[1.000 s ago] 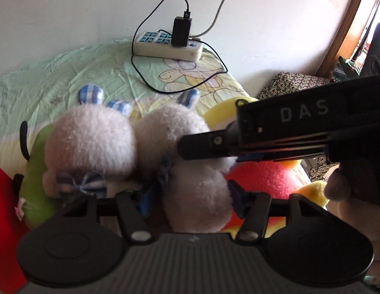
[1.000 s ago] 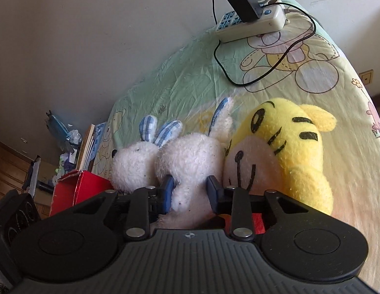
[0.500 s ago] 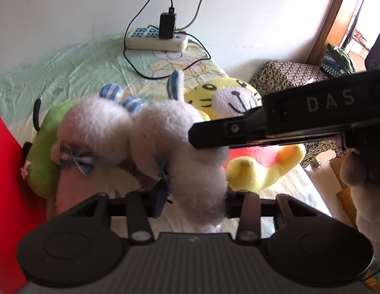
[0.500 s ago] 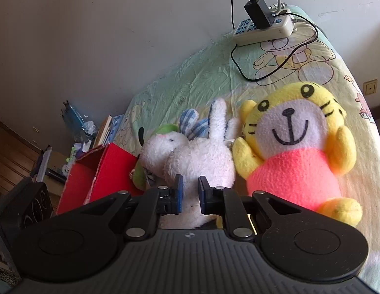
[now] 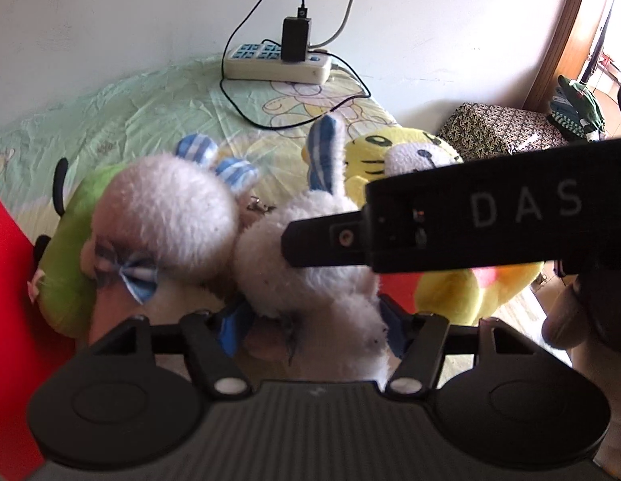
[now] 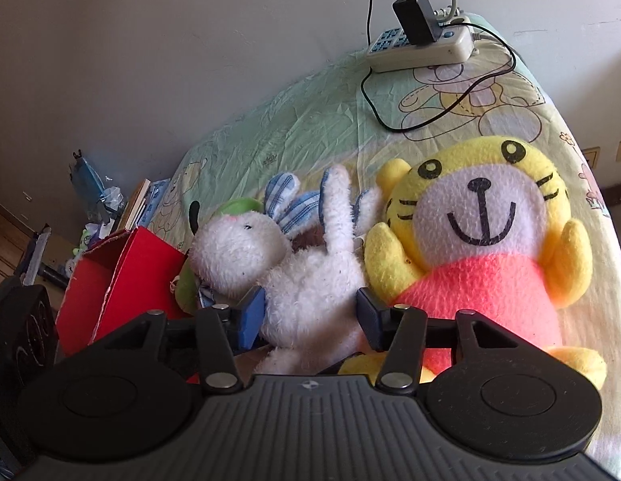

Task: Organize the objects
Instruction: 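Close the right gripper on the white bunny and lift it, then carry the bunny over the red box and open the right gripper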

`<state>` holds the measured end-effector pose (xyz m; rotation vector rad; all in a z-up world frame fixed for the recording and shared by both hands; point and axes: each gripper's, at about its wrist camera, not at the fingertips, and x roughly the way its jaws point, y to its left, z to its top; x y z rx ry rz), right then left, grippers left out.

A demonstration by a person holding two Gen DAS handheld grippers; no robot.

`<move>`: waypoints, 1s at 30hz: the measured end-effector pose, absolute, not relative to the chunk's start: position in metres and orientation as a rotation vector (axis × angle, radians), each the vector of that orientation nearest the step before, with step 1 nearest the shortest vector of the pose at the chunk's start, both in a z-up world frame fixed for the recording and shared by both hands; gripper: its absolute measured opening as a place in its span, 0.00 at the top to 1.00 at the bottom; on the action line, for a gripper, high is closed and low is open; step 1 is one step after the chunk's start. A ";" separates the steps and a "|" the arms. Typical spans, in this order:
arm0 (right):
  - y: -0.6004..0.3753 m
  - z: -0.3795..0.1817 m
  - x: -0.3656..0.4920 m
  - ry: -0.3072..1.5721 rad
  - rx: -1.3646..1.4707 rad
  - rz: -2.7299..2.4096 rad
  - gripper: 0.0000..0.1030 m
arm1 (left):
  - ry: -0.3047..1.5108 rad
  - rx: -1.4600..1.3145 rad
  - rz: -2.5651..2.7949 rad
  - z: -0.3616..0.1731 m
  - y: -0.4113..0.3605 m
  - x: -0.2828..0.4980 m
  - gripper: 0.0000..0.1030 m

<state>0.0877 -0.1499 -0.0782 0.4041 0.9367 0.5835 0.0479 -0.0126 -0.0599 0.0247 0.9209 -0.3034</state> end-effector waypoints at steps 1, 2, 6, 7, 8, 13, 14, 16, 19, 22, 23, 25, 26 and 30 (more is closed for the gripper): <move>-0.151 -0.077 0.086 0.938 0.409 0.587 0.54 | 0.921 0.018 -0.305 -0.059 -0.012 0.047 0.38; -0.151 -0.075 0.082 0.940 0.415 0.595 0.55 | 0.919 0.017 -0.305 -0.058 -0.011 0.045 0.40; -0.154 -0.060 0.060 0.928 0.423 0.636 0.57 | 0.903 0.006 -0.302 -0.045 -0.007 0.032 0.41; -0.154 -0.057 0.053 0.920 0.414 0.649 0.58 | 0.896 0.002 -0.305 -0.040 -0.004 0.024 0.41; -0.154 -0.053 0.045 0.915 0.407 0.661 0.58 | 0.891 0.001 -0.311 -0.035 -0.003 0.018 0.41; -0.155 -0.042 0.018 0.918 0.415 0.724 0.58 | 0.879 0.019 -0.314 -0.018 0.004 -0.020 0.41; -0.153 -0.038 0.014 0.912 0.416 0.740 0.58 | 0.874 0.023 -0.310 -0.015 0.004 -0.026 0.41; -0.150 -0.031 0.008 0.887 0.409 0.771 0.58 | 0.850 0.035 -0.290 -0.006 0.006 -0.038 0.41; -0.141 -0.016 0.004 0.841 0.408 0.828 0.58 | 0.800 0.028 -0.248 0.010 0.015 -0.051 0.41; -0.125 -0.001 0.005 0.792 0.413 0.898 0.58 | 0.743 0.013 -0.197 0.029 0.030 -0.063 0.41; -0.117 0.005 0.006 0.775 0.413 0.920 0.58 | 0.726 0.007 -0.182 0.034 0.036 -0.066 0.41; -0.101 0.016 0.008 0.741 0.402 0.962 0.58 | 0.689 -0.007 -0.151 0.046 0.051 -0.070 0.41; -0.091 0.021 0.010 0.725 0.395 0.982 0.58 | 0.669 -0.011 -0.134 0.052 0.060 -0.072 0.41; -0.047 0.029 0.021 0.710 0.409 1.053 0.58 | 0.599 -0.009 -0.055 0.069 0.098 -0.077 0.41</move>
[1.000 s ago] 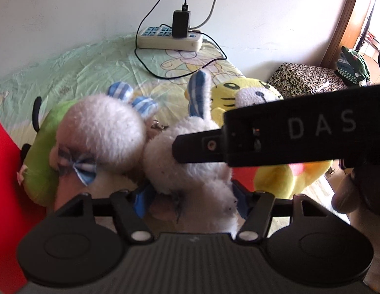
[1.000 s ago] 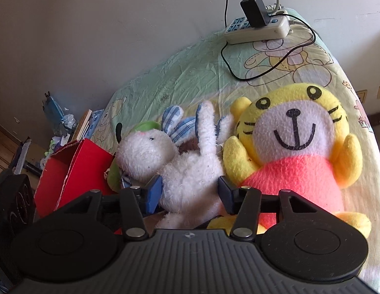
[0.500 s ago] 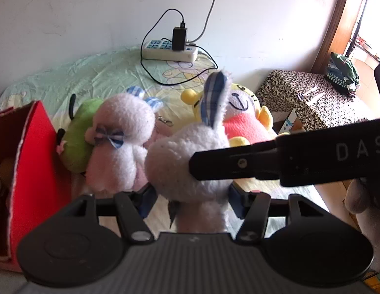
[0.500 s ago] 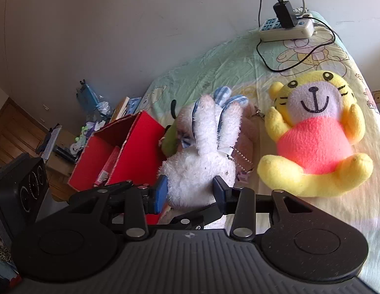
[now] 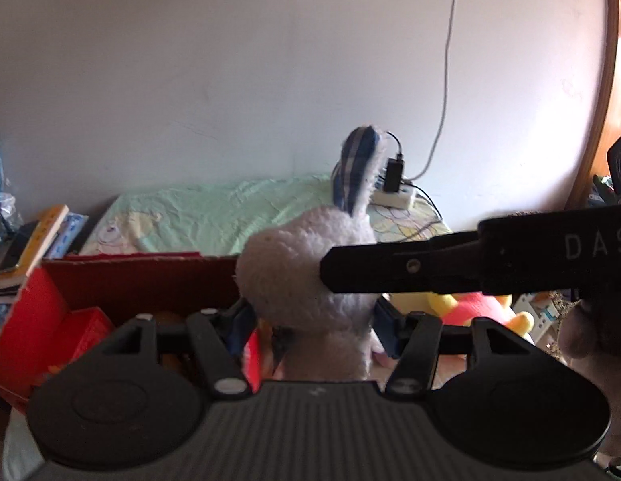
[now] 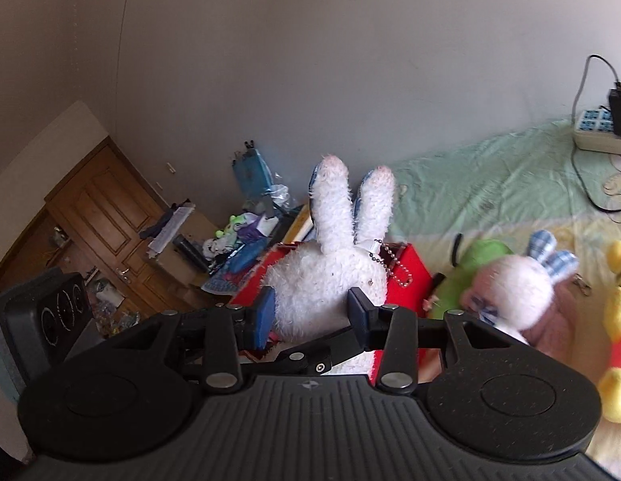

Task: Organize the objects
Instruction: 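Carry the bunny over the red box and open the right gripper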

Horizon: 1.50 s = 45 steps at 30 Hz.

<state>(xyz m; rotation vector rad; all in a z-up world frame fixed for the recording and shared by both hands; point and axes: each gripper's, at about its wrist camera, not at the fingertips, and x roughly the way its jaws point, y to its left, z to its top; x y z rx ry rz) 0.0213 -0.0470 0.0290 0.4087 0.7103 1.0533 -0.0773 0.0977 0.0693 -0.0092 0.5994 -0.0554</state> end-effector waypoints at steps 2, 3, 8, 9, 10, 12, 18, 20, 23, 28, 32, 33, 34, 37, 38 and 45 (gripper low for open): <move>-0.017 0.029 0.030 0.725 0.432 1.088 0.58 | 0.582 -0.009 -0.019 0.073 0.119 -0.079 0.41; -0.004 0.029 0.033 0.732 0.441 1.101 0.58 | 0.574 -0.006 0.000 0.075 0.134 -0.079 0.41; 0.071 0.015 0.042 0.796 0.473 1.135 0.58 | 0.580 -0.011 0.056 0.071 0.202 -0.082 0.41; 0.085 0.010 0.043 0.816 0.476 1.136 0.58 | 0.589 -0.014 0.068 0.067 0.218 -0.083 0.41; 0.098 0.006 0.043 0.836 0.482 1.136 0.58 | 0.602 -0.017 0.077 0.062 0.232 -0.082 0.41; 0.124 -0.004 0.045 0.880 0.497 1.134 0.58 | 0.625 -0.016 0.097 0.053 0.257 -0.079 0.41; 0.170 -0.031 0.051 1.009 0.606 1.080 0.58 | 0.698 -0.020 0.124 0.029 0.320 -0.068 0.41; 0.177 -0.041 0.053 1.048 0.644 1.056 0.58 | 0.717 -0.009 0.129 0.020 0.332 -0.063 0.41; 0.187 -0.047 0.058 1.095 0.678 1.009 0.58 | 0.749 -0.004 0.128 0.007 0.345 -0.056 0.41; 0.193 -0.056 0.058 1.101 0.655 0.934 0.58 | 0.779 -0.010 0.106 -0.006 0.356 -0.049 0.41; 0.197 -0.062 0.063 1.134 0.639 0.887 0.55 | 0.759 0.017 0.085 -0.007 0.357 -0.049 0.30; 0.197 -0.061 0.061 1.121 0.621 0.877 0.53 | 0.757 0.020 0.085 -0.007 0.359 -0.048 0.30; 0.196 -0.059 0.060 1.109 0.610 0.873 0.53 | 0.755 0.021 0.083 -0.006 0.360 -0.047 0.29; 0.190 -0.054 0.057 1.083 0.601 0.880 0.53 | 0.765 0.004 0.067 -0.004 0.363 -0.048 0.28; 0.189 -0.054 0.055 1.078 0.598 0.882 0.53 | 0.771 -0.003 0.061 -0.004 0.364 -0.049 0.26; 0.202 -0.057 0.054 1.123 0.523 0.850 0.79 | 0.769 -0.057 0.025 0.007 0.363 -0.067 0.16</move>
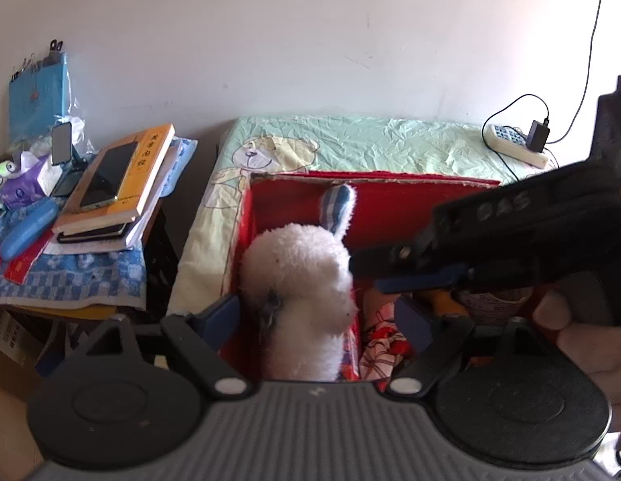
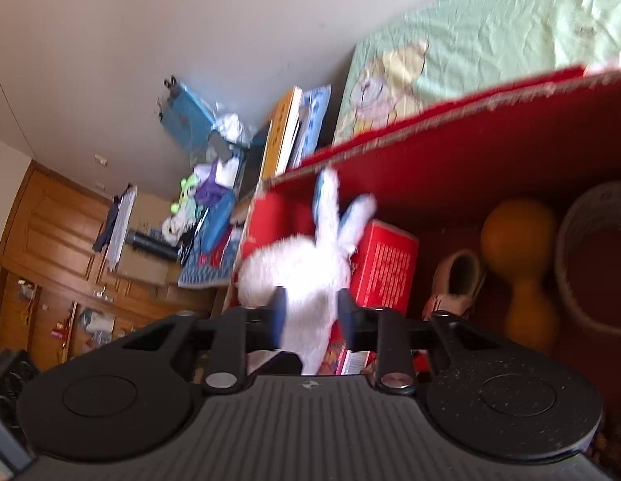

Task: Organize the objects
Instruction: 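Carry the bunny over the red box and open the right gripper, then move the right gripper back to the white bunny with a bow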

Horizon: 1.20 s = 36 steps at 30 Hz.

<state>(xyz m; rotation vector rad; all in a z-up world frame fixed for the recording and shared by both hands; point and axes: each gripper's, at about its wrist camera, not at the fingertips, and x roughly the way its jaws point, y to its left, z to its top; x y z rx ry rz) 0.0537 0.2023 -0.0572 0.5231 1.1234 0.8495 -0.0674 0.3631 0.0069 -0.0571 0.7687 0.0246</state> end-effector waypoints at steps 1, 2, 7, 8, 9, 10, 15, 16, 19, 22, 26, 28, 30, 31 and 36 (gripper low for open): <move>0.205 -0.059 0.053 1.124 0.512 0.847 0.79 | 0.765 -0.060 0.023 0.009 0.363 -0.070 0.16; 0.208 -0.060 0.051 1.120 0.495 0.848 0.79 | 0.760 -0.057 0.022 0.010 0.363 -0.072 0.16; 0.201 -0.056 0.047 1.089 0.488 0.855 0.78 | 0.753 -0.067 0.032 0.016 0.361 -0.078 0.19; 0.195 -0.053 0.047 1.081 0.486 0.852 0.78 | 0.754 -0.074 0.034 0.017 0.360 -0.079 0.20; 0.190 -0.049 0.045 1.066 0.478 0.848 0.77 | 0.756 -0.081 0.036 0.017 0.359 -0.079 0.21; 0.183 -0.045 0.042 1.048 0.467 0.845 0.76 | 0.760 -0.081 0.038 0.019 0.355 -0.079 0.21; 0.130 -0.020 0.026 0.926 0.429 0.820 0.72 | 0.749 -0.058 0.030 0.029 0.319 -0.083 0.17; 0.118 -0.014 0.023 0.904 0.423 0.811 0.71 | 0.739 -0.057 0.025 0.032 0.310 -0.084 0.15; 0.072 -0.002 0.015 0.843 0.411 0.767 0.68 | 0.720 -0.062 -0.004 0.043 0.277 -0.085 0.11; 0.025 0.006 0.009 0.806 0.421 0.703 0.64 | 0.712 -0.057 -0.051 0.049 0.238 -0.082 0.08; -0.031 0.009 0.004 0.778 0.408 0.634 0.63 | 0.733 -0.081 -0.125 0.052 0.185 -0.072 0.08; -0.051 0.006 0.002 0.773 0.379 0.597 0.58 | 0.733 -0.067 -0.152 0.052 0.156 -0.069 0.08; -0.069 0.001 0.001 0.783 0.345 0.557 0.57 | 0.736 -0.037 -0.156 0.050 0.130 -0.065 0.08; -0.077 -0.002 0.001 0.785 0.331 0.540 0.57 | 0.747 -0.025 -0.158 0.046 0.115 -0.063 0.08; -0.109 -0.016 0.002 0.806 0.305 0.527 0.57 | 0.843 -0.044 -0.148 0.022 0.077 -0.045 0.08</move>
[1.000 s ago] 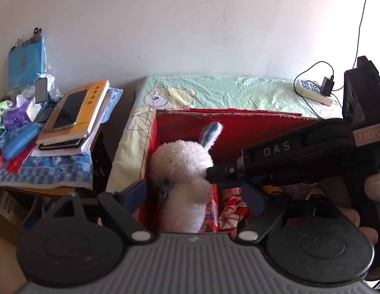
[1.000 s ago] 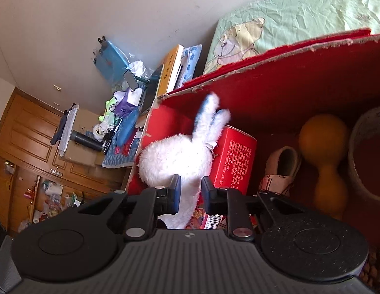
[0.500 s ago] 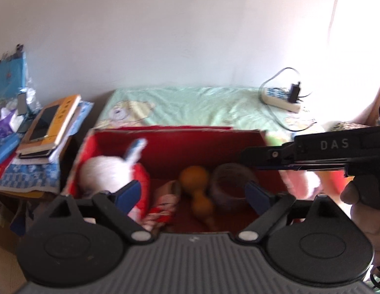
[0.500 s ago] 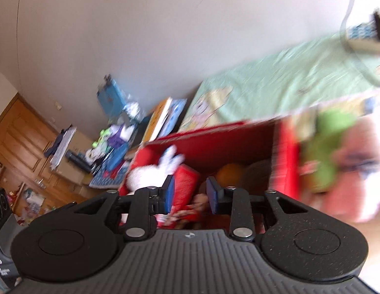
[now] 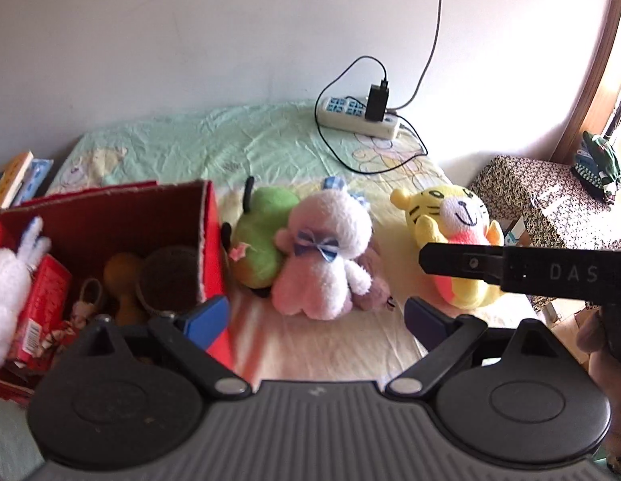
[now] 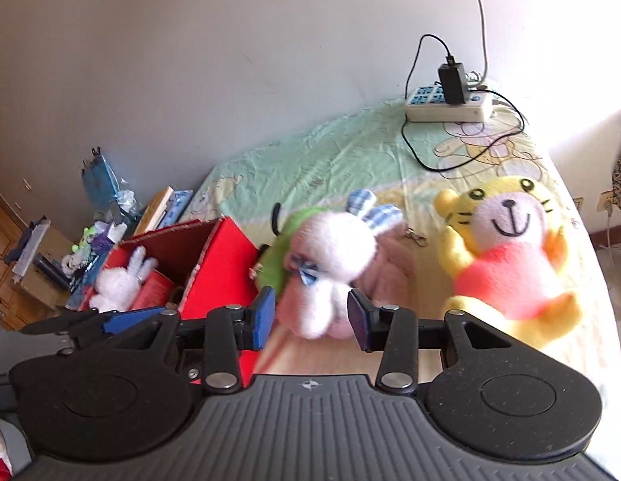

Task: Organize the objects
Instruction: 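Move the right gripper back to the white bunny with a bow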

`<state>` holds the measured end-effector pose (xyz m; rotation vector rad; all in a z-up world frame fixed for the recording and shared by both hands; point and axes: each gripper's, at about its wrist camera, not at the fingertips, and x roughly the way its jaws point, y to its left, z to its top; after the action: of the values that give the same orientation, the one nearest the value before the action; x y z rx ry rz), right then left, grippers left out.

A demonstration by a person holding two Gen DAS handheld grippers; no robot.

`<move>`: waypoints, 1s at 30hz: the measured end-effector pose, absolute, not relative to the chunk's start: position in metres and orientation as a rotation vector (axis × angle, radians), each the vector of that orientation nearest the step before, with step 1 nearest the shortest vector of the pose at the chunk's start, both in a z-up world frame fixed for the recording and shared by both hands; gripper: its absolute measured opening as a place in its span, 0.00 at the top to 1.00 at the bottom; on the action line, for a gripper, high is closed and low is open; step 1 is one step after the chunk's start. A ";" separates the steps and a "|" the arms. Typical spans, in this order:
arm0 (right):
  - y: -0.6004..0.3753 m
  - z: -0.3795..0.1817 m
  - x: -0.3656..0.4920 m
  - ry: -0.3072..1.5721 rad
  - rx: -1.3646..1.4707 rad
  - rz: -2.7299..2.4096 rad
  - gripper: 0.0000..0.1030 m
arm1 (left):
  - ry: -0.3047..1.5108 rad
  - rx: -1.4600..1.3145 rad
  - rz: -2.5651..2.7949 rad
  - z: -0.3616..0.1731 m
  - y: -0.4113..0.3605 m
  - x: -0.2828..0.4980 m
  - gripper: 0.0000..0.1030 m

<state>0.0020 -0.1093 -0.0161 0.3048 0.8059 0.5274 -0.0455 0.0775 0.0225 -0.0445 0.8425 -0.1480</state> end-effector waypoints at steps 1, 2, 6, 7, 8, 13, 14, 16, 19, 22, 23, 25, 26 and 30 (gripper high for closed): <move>-0.112 -0.019 0.003 0.816 0.308 0.528 0.57 | 0.867 -0.049 -0.136 0.017 0.073 -0.042 0.08; -0.116 -0.022 0.003 0.828 0.310 0.529 0.57 | 0.891 -0.047 -0.120 0.013 0.069 -0.038 0.08; -0.124 -0.033 0.002 0.864 0.321 0.523 0.57 | 0.959 -0.028 -0.057 -0.002 0.056 -0.027 0.08; -0.125 -0.035 0.002 0.873 0.327 0.524 0.57 | 0.970 -0.022 -0.055 -0.004 0.054 -0.027 0.08; -0.126 -0.037 0.002 0.882 0.332 0.523 0.57 | 0.979 -0.015 -0.052 -0.006 0.052 -0.026 0.08; -0.123 -0.038 0.002 0.885 0.323 0.510 0.57 | 1.001 0.015 -0.052 -0.014 0.044 -0.021 0.08; -0.123 -0.037 0.002 0.887 0.327 0.502 0.57 | 1.004 0.023 -0.052 -0.015 0.043 -0.020 0.08; -0.122 -0.036 0.005 0.890 0.331 0.520 0.57 | 1.014 0.036 -0.048 -0.018 0.042 -0.016 0.08; -0.120 -0.037 0.008 0.878 0.320 0.497 0.57 | 1.017 0.035 -0.043 -0.021 0.043 -0.013 0.08; -0.119 -0.041 0.013 0.907 0.361 0.494 0.57 | 1.045 0.052 -0.046 -0.027 0.044 -0.009 0.08; -0.118 -0.041 0.014 0.914 0.362 0.496 0.57 | 1.041 0.065 -0.043 -0.027 0.043 -0.008 0.08; -0.115 -0.040 0.014 0.909 0.352 0.494 0.57 | 1.043 0.076 -0.046 -0.028 0.042 -0.005 0.08; -0.114 -0.041 0.015 0.909 0.348 0.493 0.57 | 1.046 0.074 -0.052 -0.029 0.042 -0.004 0.08; -0.111 -0.048 0.018 0.935 0.349 0.479 0.57 | 1.037 0.118 -0.043 -0.033 0.038 -0.004 0.07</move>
<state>0.0184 -0.1107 -0.0479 0.3488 0.9349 0.4795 -0.0045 0.0383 -0.0331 0.1184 1.0369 -0.0434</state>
